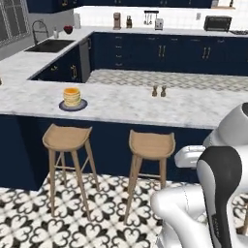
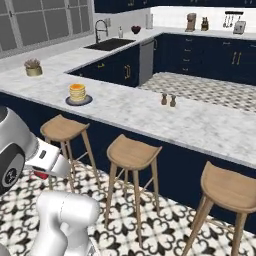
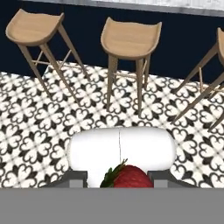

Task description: Take the strawberry from the fridge and place it on top of the pancake, located on the dining counter.

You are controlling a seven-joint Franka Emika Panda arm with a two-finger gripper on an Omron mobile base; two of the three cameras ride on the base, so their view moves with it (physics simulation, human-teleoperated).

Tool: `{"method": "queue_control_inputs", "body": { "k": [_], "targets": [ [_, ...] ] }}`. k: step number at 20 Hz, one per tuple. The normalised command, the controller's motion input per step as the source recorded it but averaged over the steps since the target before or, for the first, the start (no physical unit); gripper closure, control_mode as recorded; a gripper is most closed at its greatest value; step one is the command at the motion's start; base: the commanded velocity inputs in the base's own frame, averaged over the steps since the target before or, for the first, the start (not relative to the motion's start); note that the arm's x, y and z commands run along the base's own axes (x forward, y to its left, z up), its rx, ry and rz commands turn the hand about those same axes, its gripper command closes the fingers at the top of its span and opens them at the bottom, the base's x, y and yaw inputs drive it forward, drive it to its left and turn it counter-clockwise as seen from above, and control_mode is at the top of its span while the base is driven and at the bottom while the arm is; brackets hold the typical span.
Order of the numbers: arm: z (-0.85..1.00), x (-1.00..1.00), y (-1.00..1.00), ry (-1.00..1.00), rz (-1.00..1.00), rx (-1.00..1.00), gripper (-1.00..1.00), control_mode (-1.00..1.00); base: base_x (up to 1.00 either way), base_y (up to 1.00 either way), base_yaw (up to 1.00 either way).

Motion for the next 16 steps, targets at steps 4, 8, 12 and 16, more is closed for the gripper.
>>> {"method": "queue_control_inputs", "body": {
  "k": [4,8,12,16],
  "targets": [
    [0.0,0.0,0.0,0.0,0.0,0.0,1.0,1.0,1.0,1.0,-0.48],
    [0.0,0.0,0.0,0.0,0.0,0.0,1.0,1.0,0.75,1.0,-0.43],
    [0.0,0.0,0.0,0.0,0.0,0.0,1.0,1.0,0.44,1.0,-0.36],
    [0.0,0.0,0.0,0.0,0.0,0.0,1.0,1.0,0.32,1.0,-0.32]
  ]
}}
